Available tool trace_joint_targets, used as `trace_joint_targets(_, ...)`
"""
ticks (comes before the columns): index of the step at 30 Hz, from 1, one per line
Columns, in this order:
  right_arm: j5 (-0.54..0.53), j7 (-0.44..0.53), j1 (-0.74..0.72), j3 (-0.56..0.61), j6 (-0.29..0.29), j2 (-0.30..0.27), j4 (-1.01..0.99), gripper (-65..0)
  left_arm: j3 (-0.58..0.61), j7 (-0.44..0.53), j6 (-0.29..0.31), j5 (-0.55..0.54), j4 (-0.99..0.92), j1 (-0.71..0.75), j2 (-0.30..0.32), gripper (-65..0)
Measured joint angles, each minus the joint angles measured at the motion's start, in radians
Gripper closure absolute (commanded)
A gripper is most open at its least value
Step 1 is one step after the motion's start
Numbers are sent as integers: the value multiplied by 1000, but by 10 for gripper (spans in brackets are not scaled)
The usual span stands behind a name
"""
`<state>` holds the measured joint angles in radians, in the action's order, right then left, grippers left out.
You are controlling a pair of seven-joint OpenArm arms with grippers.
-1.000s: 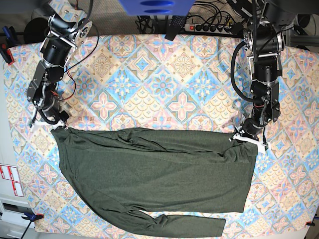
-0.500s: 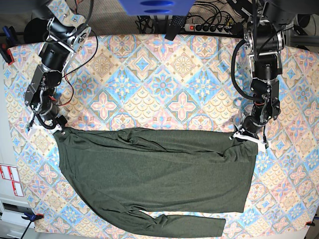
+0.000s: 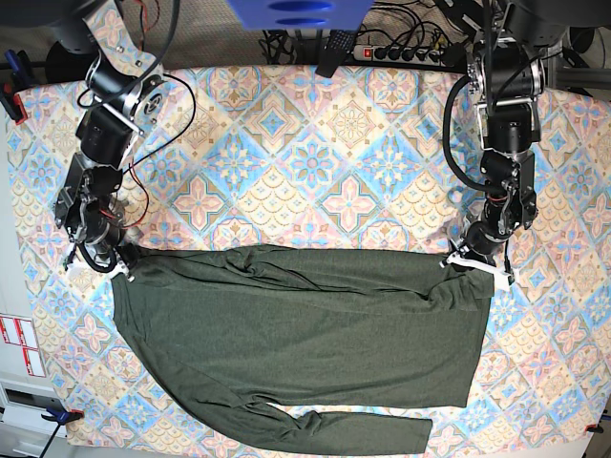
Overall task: Fold the T-shirt properly
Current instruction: 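Drag the held edge back toward the robot with both grippers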
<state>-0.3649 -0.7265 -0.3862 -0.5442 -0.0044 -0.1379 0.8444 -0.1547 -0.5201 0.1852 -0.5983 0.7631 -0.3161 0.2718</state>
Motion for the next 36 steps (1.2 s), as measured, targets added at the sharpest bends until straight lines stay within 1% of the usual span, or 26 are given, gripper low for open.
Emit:
trace_joint_targets(5, 4, 53, -32, 0, 1, -5, -69, -327, 0, 0, 0, 0, 0, 0, 0, 0)
trace_joint_targets(7, 4, 61, -52, 0, 3, -7, -100, -298, 0, 0, 0, 0, 0, 0, 0, 0)
trace_joint_targets(8, 3, 69, -55, 0, 3, -6, -109, -268, 0, 0, 0, 0, 0, 0, 0, 0)
trace_joint_targets(13, -2, 90, -47, 0, 2, -4, -119, -46, 0, 0, 0, 0, 0, 0, 0, 0)
trace_joint_targets(14, -1, 91, -46, 0, 2, -3, -119, -11, 0, 0, 0, 0, 0, 0, 0, 0)
trace_joint_targets(15, 0, 91, -45, 0, 3, -3, -119, 0, 0, 0, 0, 0, 0, 0, 0, 0)
trace_joint_targets(19, -2, 91, -43, -6, 3, -3, -118, -2, 0, -2, 4, 0, 0, 0, 5, 0)
trace_joint_targets(21, 2, 66, -37, -6, -2, 2, -83, -2, 3, -26, 6, -1, 16, 4, 20, 0)
trace_joint_targets(23, -2, 61, -14, -6, 2, 5, -21, -2, 3, -22, -1, 4, 54, 26, 31, 0)
trace_joint_targets(24, -7, 64, 11, -5, 13, 6, 18, -2, 3, -23, 0, 11, 77, 41, 33, 0)
trace_joint_targets(27, -7, 63, 101, 0, 11, 5, 109, -2, 9, -43, 6, 14, 160, 94, 46, 0)
trace_joint_targets(29, -6, 29, 154, -2, 3, 6, 153, -2, 9, -42, 7, 13, 197, 117, 55, 0)
trace_joint_targets(30, -7, 11, 170, -5, 8, 5, 177, -2, 8, -44, 7, 9, 209, 125, 58, 0)
trace_joint_targets(31, 2, -19, 177, -6, -3, 7, 205, -2, 8, -59, 10, 9, 220, 132, 59, 0)
trace_joint_targets(32, -2, -19, 182, -5, -2, 7, 225, -2, 8, -85, 10, 12, 240, 149, 64, 0)
trace_joint_targets(34, -60, -19, 198, -4, 7, 6, 272, -2, 11, -120, 14, 0, 297, 192, 82, 0)
trace_joint_targets(36, -142, -19, 230, 2, 16, 4, 313, -2, 8, -121, 9, 5, 364, 242, 97, 0)
